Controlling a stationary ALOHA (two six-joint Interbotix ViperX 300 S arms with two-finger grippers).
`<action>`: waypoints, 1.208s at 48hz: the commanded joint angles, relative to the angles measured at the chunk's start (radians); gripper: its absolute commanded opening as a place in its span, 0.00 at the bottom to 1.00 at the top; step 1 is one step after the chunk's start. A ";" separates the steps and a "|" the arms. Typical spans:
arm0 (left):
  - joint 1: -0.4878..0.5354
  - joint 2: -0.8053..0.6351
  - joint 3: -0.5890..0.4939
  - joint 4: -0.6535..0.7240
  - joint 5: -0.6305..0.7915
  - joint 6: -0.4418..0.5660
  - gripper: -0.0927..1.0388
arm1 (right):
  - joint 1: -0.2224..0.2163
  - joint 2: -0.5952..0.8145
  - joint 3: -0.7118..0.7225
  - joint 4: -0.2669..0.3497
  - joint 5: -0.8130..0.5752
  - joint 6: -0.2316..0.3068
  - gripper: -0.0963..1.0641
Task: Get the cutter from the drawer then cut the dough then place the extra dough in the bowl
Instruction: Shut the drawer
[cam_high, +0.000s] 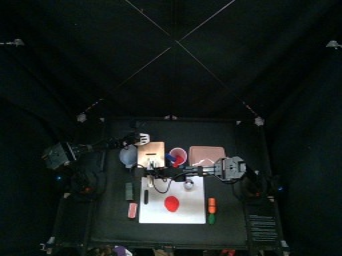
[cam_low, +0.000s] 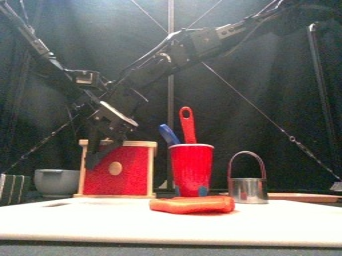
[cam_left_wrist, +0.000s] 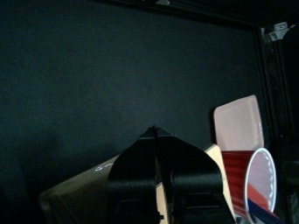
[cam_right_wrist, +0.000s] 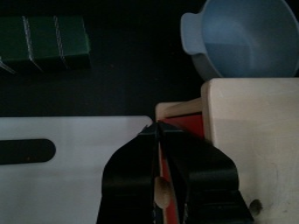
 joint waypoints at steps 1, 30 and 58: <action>-0.009 0.000 -0.018 0.002 0.008 0.000 0.34 | -0.034 -0.029 -0.028 -0.002 -0.003 -0.002 0.52; -0.003 0.018 -0.038 0.002 -0.009 0.002 0.34 | -0.057 -0.029 -0.023 0.006 -0.002 0.000 0.52; 0.014 0.005 -0.041 0.080 -0.087 0.003 0.35 | -0.052 -0.029 -0.034 0.026 -0.023 -0.006 0.52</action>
